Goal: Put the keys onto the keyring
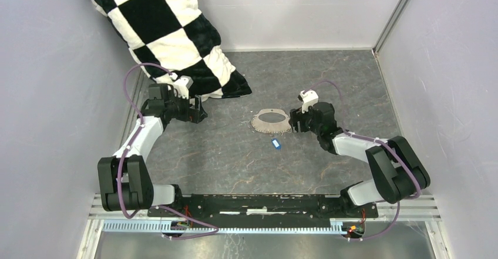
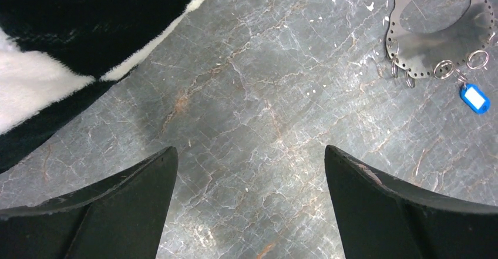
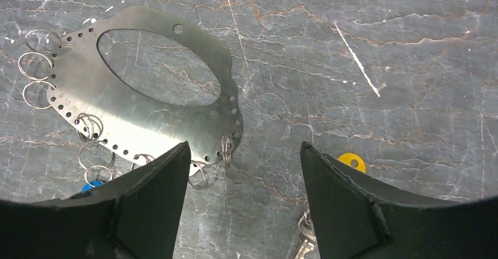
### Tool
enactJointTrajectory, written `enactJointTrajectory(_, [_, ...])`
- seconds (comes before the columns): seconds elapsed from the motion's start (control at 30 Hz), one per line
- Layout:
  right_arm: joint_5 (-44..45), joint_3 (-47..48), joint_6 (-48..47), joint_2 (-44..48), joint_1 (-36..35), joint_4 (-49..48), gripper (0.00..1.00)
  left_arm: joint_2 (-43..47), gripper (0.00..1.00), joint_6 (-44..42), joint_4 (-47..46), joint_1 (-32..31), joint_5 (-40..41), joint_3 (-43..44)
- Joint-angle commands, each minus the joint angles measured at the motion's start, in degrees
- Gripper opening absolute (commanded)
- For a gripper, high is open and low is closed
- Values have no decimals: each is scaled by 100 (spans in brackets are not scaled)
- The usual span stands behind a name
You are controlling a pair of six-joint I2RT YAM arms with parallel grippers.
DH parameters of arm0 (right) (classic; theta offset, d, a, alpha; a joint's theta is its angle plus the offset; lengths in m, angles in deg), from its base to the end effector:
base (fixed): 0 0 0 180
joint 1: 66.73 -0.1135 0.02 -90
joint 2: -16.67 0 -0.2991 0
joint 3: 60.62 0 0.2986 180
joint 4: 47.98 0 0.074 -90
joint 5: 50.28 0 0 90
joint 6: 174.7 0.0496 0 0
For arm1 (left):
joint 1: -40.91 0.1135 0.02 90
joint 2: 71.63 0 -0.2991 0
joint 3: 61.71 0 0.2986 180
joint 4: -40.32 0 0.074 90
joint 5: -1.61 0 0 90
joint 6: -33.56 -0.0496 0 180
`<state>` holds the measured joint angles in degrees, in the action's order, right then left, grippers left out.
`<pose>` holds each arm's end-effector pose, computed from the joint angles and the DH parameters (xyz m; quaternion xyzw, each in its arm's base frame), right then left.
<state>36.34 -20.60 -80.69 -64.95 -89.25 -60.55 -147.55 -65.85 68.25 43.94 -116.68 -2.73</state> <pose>0.2831 0.1206 0.1512 -0.1533 0.8478 0.1411 0.4877 0.3171 -0.0068 0.2336 0.1435 0.8888 -0.1840 0.3944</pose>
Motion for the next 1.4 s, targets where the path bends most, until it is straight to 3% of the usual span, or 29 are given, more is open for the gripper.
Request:
enactJointTrajectory(0.0, [-135, 310, -111, -163, -74, 32, 73, 132, 100, -256, 280, -12, -285, 235])
enactJointTrajectory(0.43, [-490, 393, -136, -433, -111, 162, 48, 297, 100, -645, 556, -13, -328, 184])
enactJointTrajectory(0.63, [-456, 426, -181, -492, -105, 201, 29, 350, 100, -653, 561, -13, -371, 135])
enactJointTrajectory(1.0, [-515, 489, -256, -654, -110, 272, 25, 560, 99, -767, 771, -13, -508, 223])
enactJointTrajectory(1.1, [-483, 463, -271, -577, -107, 241, 1, 577, 98, -782, 804, -13, -515, 226])
enactJointTrajectory(1.37, [-629, 566, -350, -92, -105, 177, 0, 669, 95, -909, 1061, -27, -705, 343])
